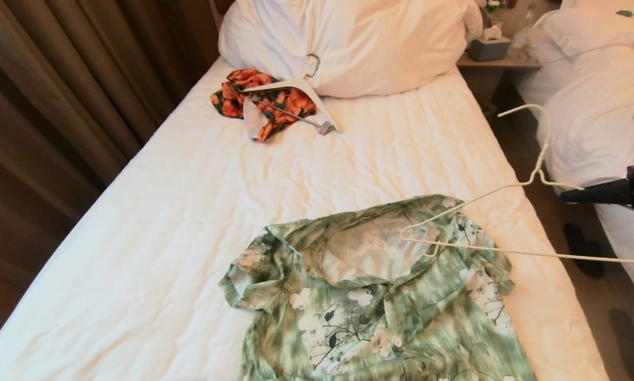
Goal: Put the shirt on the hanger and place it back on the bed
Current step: Lift the shirt and hanger
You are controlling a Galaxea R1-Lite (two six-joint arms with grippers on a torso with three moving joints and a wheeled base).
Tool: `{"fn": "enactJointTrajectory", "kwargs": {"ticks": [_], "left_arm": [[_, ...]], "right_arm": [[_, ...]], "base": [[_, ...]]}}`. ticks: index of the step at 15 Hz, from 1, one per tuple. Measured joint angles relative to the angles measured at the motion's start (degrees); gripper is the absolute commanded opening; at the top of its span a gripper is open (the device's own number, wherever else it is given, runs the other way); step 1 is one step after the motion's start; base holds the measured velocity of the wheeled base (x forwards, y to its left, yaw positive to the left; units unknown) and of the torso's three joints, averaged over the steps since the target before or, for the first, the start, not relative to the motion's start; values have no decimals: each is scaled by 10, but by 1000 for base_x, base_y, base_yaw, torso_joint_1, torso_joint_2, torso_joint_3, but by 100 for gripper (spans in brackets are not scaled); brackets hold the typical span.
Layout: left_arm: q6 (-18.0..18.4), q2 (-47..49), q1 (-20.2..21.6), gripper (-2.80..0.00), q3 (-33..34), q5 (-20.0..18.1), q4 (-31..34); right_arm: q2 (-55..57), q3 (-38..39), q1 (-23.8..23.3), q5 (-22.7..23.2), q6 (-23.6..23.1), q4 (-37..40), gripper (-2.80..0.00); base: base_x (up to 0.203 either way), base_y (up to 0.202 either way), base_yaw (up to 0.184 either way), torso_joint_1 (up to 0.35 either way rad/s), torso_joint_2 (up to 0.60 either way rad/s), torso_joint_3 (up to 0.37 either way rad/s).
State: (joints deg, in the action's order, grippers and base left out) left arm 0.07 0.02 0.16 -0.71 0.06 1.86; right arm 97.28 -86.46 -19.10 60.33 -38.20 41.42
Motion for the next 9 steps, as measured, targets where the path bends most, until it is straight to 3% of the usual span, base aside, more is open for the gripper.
{"fn": "enactJointTrajectory", "kwargs": {"ticks": [5,9], "left_arm": [[0,0,0,-280,0,0,0],[0,0,0,-280,0,0,0]], "right_arm": [[-105,133,-12,1,-6,-107,-280],[-141,248,-19,19,-4,-263,-280]], "base": [[0,0,0,0,0,0],[0,0,0,0,0,0]]}}
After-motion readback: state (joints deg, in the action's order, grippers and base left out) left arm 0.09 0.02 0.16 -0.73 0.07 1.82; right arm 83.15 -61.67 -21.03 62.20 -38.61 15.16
